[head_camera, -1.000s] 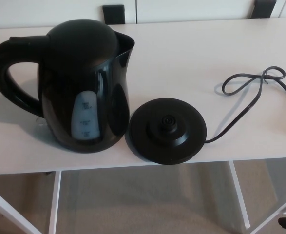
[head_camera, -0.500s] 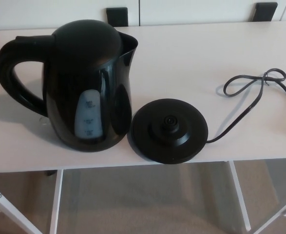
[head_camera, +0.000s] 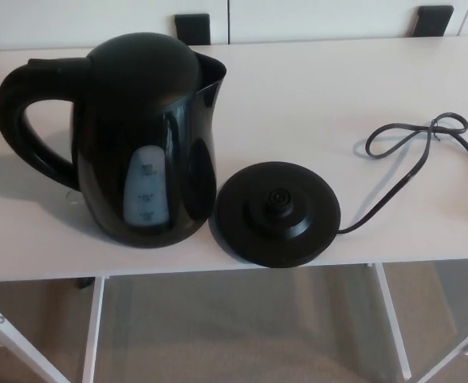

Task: The robot walk towards a table in front and uses its left hand to pick up the pot from the base and places it on the table

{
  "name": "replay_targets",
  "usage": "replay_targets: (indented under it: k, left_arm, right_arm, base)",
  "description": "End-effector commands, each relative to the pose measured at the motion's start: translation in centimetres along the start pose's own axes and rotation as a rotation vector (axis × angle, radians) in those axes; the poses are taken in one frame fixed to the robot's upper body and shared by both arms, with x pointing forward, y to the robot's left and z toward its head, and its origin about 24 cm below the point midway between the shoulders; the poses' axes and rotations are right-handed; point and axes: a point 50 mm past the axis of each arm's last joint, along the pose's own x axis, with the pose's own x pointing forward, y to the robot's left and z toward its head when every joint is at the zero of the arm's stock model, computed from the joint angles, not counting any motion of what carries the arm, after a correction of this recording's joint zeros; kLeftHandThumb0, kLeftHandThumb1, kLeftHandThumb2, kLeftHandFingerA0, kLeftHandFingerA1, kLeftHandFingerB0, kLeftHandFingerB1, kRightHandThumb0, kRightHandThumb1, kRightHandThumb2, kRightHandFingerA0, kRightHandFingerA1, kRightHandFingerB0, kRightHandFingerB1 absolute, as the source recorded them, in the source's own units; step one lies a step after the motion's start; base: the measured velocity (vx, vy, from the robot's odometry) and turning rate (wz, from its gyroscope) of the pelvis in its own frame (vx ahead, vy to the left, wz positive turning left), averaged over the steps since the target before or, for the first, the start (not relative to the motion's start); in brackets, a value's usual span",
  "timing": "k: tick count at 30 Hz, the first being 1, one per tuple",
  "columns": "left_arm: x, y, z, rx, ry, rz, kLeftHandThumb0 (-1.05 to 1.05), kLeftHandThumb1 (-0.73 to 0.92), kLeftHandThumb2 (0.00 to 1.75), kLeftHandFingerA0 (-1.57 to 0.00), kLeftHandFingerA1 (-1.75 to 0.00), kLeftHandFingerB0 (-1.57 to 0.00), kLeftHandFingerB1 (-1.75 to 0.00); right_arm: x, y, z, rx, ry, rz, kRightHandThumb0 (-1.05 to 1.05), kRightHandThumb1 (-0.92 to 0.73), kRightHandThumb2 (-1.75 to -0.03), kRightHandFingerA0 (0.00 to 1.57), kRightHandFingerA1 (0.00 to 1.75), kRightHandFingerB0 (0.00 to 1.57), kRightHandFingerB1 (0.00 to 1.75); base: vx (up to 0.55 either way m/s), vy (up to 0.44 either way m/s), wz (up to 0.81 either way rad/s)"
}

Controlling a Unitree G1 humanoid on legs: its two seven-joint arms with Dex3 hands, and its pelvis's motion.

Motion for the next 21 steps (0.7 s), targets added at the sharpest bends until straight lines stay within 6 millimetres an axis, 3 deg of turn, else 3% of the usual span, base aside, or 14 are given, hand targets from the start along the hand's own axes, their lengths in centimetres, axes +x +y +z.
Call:
replay_targets:
  k: [1,3,4,9,12,13,14,15,16,21]
  left_arm:
    - [3.5,-1.3,0.8,0.125,0.072,0.071,-0.72,0.55,0.85,0.0,-0.09,0.0,-0.09]
    - [3.9,-1.6,0.9,0.136,0.071,0.067,-0.74,0.56,0.85,0.0,-0.08,0.0,-0.07]
    - [4.0,-2.1,0.6,0.166,0.077,0.067,-0.72,0.56,0.88,0.0,-0.13,0.0,-0.11]
    - [4.0,-2.8,-0.7,0.278,0.131,0.049,-0.73,0.54,0.89,0.0,-0.16,0.0,-0.13]
    - [3.4,-2.3,-0.7,0.427,0.14,0.066,-0.74,0.54,0.89,0.0,-0.19,0.0,-0.14]
    - [3.4,-2.2,-0.6,0.436,0.133,0.066,-0.73,0.54,0.89,0.0,-0.2,0.0,-0.14]
    - [3.3,-2.1,-0.5,0.44,0.13,0.067,-0.73,0.54,0.89,0.0,-0.2,0.0,-0.14]
    - [3.1,-1.9,0.0,0.445,0.104,0.065,-0.72,0.53,0.88,0.0,-0.21,0.0,-0.14]
    - [3.1,-1.8,0.2,0.438,0.089,0.069,-0.7,0.52,0.87,0.0,-0.23,0.0,-0.15]
    - [2.9,-1.4,0.6,0.402,0.06,0.1,-0.69,0.51,0.86,0.0,-0.25,0.0,-0.17]
  right_arm:
    - [0.0,0.0,0.2,-0.006,-0.024,-0.002,-0.68,-0.36,-0.8,0.67,0.62,0.51,0.52]
    - [-0.1,0.1,0.0,-0.006,-0.024,0.004,-0.69,-0.37,-0.8,0.64,0.61,0.5,0.51]
    - [-0.2,0.3,-0.2,-0.016,-0.019,0.005,-0.68,-0.48,-0.56,0.68,0.55,0.57,0.4]
    - [0.0,0.3,0.0,-0.02,-0.024,0.004,-0.65,-0.47,-0.55,0.68,0.56,0.56,0.4]
    - [0.1,0.1,0.2,-0.058,-0.023,0.011,-0.69,-0.49,-0.56,0.65,0.55,0.54,0.39]
    - [0.2,0.1,0.4,-0.058,-0.026,0.014,-0.71,-0.37,-0.81,0.58,0.62,0.47,0.5]
    - [0.3,0.1,0.5,-0.057,-0.027,0.015,-0.71,-0.37,-0.81,0.58,0.62,0.47,0.5]
    - [0.5,0.1,0.8,-0.038,-0.029,0.012,-0.66,-0.48,-0.56,0.63,0.52,0.53,0.39]
    - [0.6,0.1,0.9,-0.039,-0.031,0.008,-0.67,-0.37,-0.8,0.59,0.6,0.48,0.51]
    - [0.6,0.1,1.0,-0.057,-0.039,-0.005,-0.68,-0.37,-0.81,0.6,0.6,0.48,0.51]
  base:
    - [0.0,0.0,0.0]
    - [0.0,0.0,0.0]
    - [0.0,0.0,0.0]
    - [0.0,0.0,0.0]
    - [0.0,0.0,0.0]
    - [0.0,0.0,0.0]
    - [0.0,0.0,0.0]
    - [0.0,0.0,0.0]
    - [0.0,0.0,0.0]
    - [0.0,0.0,0.0]
